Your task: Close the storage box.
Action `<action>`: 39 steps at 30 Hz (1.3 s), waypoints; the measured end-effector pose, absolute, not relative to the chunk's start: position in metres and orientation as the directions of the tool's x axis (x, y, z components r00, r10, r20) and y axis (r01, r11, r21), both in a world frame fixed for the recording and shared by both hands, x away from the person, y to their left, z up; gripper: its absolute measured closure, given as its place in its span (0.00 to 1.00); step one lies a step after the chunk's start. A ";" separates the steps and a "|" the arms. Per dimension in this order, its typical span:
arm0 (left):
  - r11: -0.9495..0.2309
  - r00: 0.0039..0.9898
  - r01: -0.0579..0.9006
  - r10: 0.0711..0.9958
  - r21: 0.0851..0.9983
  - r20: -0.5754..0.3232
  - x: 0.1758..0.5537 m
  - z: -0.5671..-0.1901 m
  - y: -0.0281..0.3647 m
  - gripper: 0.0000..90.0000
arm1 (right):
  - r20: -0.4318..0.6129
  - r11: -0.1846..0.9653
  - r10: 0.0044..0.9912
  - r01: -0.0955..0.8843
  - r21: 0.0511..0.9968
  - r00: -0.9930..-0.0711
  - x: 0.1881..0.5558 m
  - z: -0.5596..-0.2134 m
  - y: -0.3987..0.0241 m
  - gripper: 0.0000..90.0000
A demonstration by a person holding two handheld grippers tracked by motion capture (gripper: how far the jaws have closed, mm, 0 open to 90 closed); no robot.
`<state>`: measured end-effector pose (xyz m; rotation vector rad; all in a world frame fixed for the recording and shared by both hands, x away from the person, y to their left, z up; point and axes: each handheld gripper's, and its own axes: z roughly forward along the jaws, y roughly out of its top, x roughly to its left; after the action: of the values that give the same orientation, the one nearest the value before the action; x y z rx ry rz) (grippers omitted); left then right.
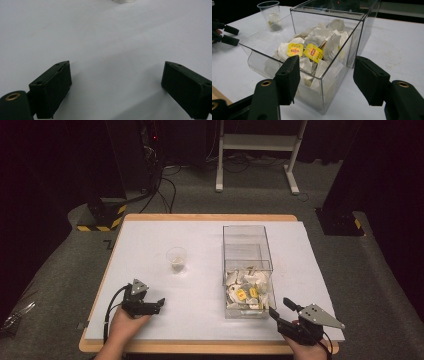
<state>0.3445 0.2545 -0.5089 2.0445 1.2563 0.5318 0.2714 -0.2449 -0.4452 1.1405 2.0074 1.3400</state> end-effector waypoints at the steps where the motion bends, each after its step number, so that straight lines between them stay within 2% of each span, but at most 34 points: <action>1: -0.311 0.454 0.618 0.891 0.722 -0.004 0.345 -0.509 0.254 0.10 | 0.068 0.175 0.836 0.383 0.907 -0.544 0.271 -0.446 -0.245 0.43; 16: -0.319 0.460 0.626 0.888 0.711 -0.006 0.349 -0.509 0.253 0.07 | 0.065 0.202 0.840 0.421 0.884 -0.539 0.270 -0.461 -0.241 0.42; 26: -0.320 0.460 0.624 0.888 0.713 -0.004 0.348 -0.509 0.253 0.07 | 0.064 0.221 0.831 0.435 0.873 -0.552 0.278 -0.469 -0.234 0.34; 39: -0.317 0.456 0.620 0.890 0.718 -0.002 0.347 -0.509 0.253 0.07 | 0.058 0.230 0.825 0.428 0.874 -0.563 0.281 -0.469 -0.230 0.31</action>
<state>0.3465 0.2532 -0.5091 2.0519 1.2544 0.5293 0.2809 -0.2301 -0.4691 1.1513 2.0913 1.2783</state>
